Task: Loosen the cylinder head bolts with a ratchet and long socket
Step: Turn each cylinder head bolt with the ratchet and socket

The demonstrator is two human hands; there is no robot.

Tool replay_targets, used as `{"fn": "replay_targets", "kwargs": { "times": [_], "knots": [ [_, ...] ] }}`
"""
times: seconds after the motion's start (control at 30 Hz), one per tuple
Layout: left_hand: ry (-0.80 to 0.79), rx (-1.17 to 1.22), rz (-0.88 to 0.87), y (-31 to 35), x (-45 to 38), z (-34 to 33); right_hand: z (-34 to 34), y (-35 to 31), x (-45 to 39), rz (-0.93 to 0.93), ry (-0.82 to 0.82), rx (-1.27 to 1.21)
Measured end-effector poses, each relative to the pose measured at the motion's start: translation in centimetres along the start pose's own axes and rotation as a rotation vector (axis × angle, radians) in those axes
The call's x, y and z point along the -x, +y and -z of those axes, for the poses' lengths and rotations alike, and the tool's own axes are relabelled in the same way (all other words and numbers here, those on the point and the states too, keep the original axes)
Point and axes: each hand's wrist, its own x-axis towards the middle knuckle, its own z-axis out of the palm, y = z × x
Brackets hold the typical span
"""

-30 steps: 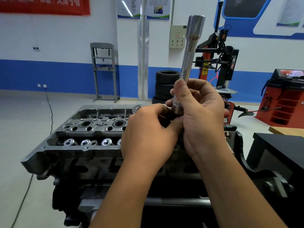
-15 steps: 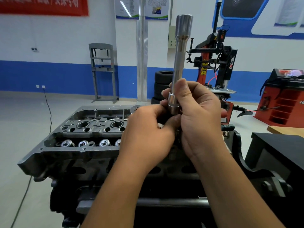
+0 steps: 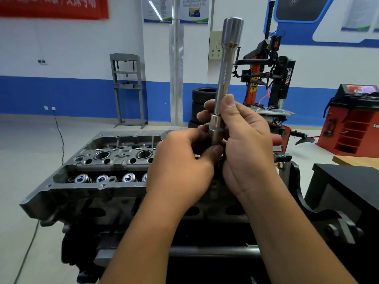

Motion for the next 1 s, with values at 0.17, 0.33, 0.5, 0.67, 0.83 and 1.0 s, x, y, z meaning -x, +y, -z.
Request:
{"fn": "replay_targets", "kwargs": {
  "times": [0.17, 0.33, 0.5, 0.67, 0.83, 1.0],
  "knots": [
    [0.034, -0.017, -0.005, 0.14, -0.01, -0.13, -0.10, 0.11, 0.02, 0.076, 0.037, 0.033],
    [-0.009, -0.007, -0.004, 0.01, -0.18, -0.01, -0.20, 0.40, -0.08, 0.058, 0.001, 0.052],
    [0.109, -0.043, 0.019, -0.18, -0.07, -0.43, -0.22, 0.01, -0.06, 0.039, 0.025, 0.000],
    [0.000, -0.033, -0.015, -0.17, -0.25, -0.11, 0.16, 0.36, 0.10, 0.163, 0.073, 0.089],
    [-0.009, -0.032, -0.030, 0.00, -0.13, -0.04, -0.05, 0.42, 0.04, 0.148, 0.031, 0.082],
    [0.083, -0.042, 0.007, -0.26, -0.12, -0.50, -0.14, 0.17, 0.06, 0.081, 0.030, 0.010]
  ]
}}
